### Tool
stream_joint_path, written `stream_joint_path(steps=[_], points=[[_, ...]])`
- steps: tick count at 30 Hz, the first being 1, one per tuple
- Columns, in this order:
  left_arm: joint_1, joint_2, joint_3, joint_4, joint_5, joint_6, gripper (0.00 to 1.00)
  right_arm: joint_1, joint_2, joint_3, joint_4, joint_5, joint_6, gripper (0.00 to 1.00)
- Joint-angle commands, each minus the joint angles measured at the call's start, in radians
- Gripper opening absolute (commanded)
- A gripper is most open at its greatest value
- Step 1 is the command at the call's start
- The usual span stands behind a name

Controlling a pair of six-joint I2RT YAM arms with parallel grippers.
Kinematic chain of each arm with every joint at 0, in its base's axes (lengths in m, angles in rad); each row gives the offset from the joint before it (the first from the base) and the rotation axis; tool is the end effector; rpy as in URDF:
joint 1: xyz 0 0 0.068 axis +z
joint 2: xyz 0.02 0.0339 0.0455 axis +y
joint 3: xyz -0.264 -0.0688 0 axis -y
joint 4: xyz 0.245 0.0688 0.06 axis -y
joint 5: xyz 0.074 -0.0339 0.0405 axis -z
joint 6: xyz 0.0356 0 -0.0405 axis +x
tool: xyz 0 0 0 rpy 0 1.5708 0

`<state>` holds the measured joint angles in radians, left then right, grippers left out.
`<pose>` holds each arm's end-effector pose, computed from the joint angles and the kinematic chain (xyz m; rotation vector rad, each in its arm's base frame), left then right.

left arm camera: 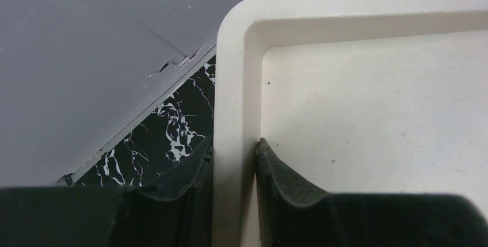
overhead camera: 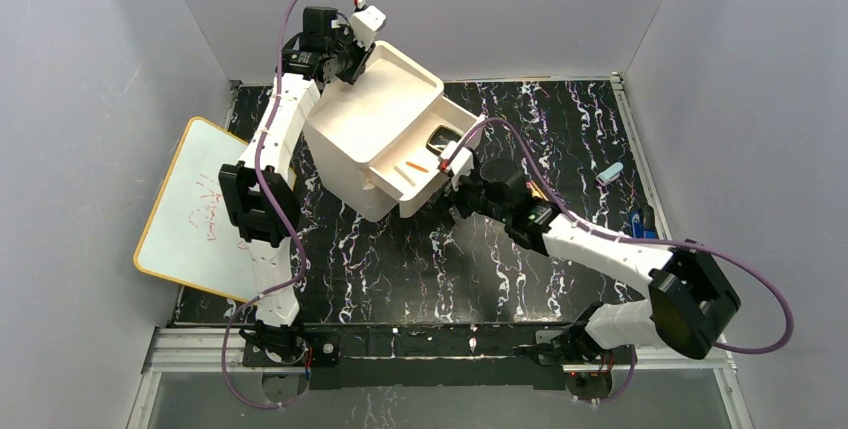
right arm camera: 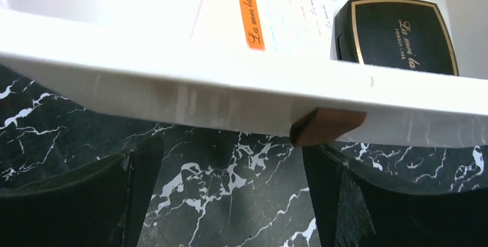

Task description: Organize the makeup

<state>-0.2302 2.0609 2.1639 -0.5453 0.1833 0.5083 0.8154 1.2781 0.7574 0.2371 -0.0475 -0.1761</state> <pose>0.4662 -0.1159 0.3846 0.8311 1.8249 -0.0066 0.1985 0.2133 0.2658 -0.9248 1.6396 0.4861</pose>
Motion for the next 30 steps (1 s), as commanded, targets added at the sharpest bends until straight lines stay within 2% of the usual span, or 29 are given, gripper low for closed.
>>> stream_joint_path(steps=[1,22,25,30], points=[[-0.06,0.077,-0.046,-0.15,-0.044,0.081,0.0,-0.011,0.083,0.109,0.147,-0.064,-0.032,0.99],[-0.059,0.099,-0.04,-0.163,-0.047,0.087,0.0,-0.014,0.484,0.586,0.249,-0.254,-0.057,0.99],[-0.059,0.097,-0.044,-0.163,-0.059,0.09,0.0,-0.014,0.476,0.573,0.255,-0.256,-0.048,0.99],[-0.058,0.092,-0.05,-0.161,-0.057,0.091,0.0,-0.014,0.371,0.384,0.318,-0.203,-0.037,0.99]])
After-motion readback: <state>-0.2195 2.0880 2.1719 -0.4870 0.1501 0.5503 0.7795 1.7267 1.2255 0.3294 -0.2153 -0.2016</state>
